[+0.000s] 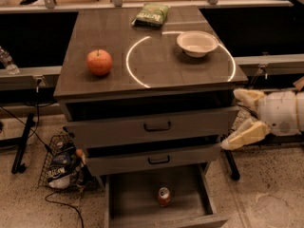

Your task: Pick coke can from bottom drawer and place on counter

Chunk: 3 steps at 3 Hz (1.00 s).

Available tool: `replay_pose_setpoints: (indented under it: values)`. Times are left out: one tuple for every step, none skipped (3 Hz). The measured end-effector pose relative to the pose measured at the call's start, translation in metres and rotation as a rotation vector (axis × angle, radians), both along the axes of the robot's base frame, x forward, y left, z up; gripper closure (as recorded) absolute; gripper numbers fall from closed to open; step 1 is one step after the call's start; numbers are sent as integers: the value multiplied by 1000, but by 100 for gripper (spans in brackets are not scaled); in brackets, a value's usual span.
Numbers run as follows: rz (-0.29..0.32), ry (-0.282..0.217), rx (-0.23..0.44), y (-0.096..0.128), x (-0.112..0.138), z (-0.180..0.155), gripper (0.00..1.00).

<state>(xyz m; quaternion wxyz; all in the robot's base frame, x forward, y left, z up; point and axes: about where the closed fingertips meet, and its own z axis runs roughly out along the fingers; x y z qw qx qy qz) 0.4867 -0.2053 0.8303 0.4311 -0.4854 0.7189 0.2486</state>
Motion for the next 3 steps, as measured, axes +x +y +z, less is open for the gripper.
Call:
replay_pose_setpoints:
  values:
    - [-2, -13, 24, 2, -1, -45, 0]
    - [7, -9, 56, 10, -2, -108, 0]
    - [2, -4, 91, 17, -3, -174, 0]
